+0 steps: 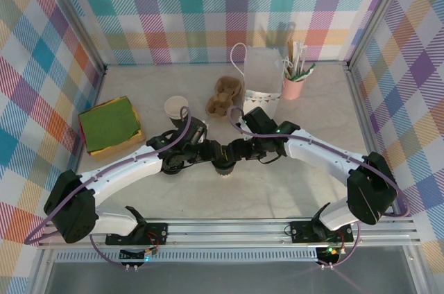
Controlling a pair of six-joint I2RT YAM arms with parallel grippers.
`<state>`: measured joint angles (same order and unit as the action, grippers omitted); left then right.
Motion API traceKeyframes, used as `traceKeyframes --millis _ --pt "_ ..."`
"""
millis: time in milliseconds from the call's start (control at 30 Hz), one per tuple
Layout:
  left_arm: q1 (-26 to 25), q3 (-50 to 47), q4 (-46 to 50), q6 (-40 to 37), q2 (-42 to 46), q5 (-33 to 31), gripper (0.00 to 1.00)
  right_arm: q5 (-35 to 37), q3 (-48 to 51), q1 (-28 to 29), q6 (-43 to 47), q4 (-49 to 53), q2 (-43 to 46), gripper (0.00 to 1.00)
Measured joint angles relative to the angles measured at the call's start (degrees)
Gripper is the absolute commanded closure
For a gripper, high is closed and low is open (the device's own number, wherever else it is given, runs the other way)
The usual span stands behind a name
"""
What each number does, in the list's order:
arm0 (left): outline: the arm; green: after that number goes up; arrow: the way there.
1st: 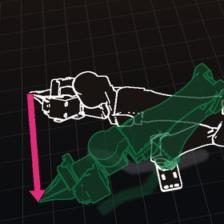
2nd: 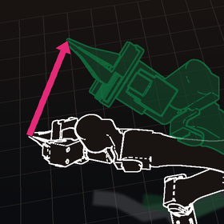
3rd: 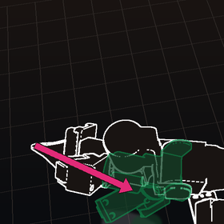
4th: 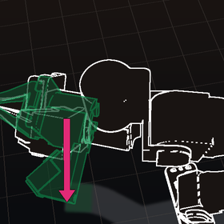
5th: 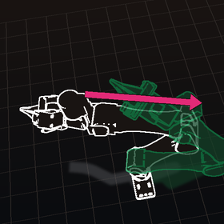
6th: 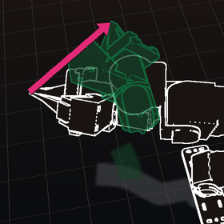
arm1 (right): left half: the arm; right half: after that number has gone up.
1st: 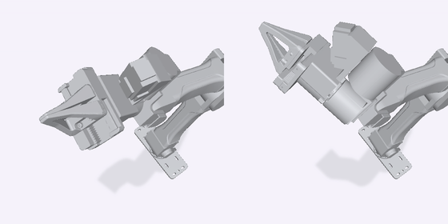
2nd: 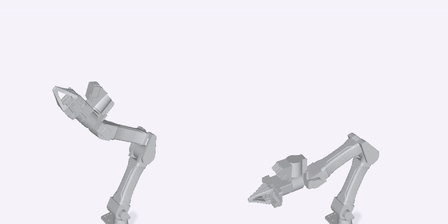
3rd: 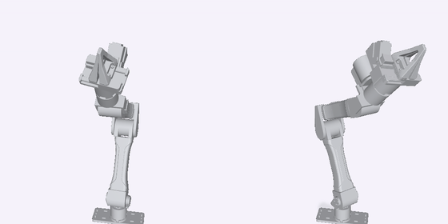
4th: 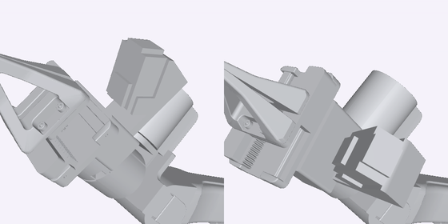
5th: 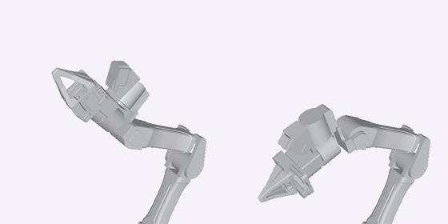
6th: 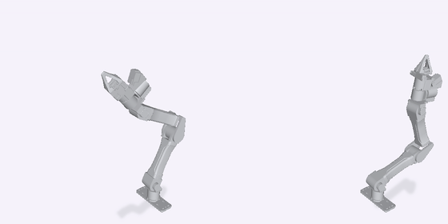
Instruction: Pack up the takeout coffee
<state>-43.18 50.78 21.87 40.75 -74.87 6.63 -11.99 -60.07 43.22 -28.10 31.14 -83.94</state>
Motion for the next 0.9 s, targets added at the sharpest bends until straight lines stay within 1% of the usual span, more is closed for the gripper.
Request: traceKeyframes --millis 167,333,900 --pt "-0.50 0.04 1.88 0.11 2.25 0.87 0.52 -0.04 -1.29 0.00 -0.02 0.24 0.00 0.34" --pt "-0.68 -0.39 1.99 0.13 3.58 1.46 0.52 -1.18 -1.44 0.00 -0.22 0.20 0.00 0.34" --pt "-1.01 -1.97 0.42 0.37 1.42 1.29 0.60 -2.01 0.28 0.04 -0.17 -2.54 -1.42 0.44"
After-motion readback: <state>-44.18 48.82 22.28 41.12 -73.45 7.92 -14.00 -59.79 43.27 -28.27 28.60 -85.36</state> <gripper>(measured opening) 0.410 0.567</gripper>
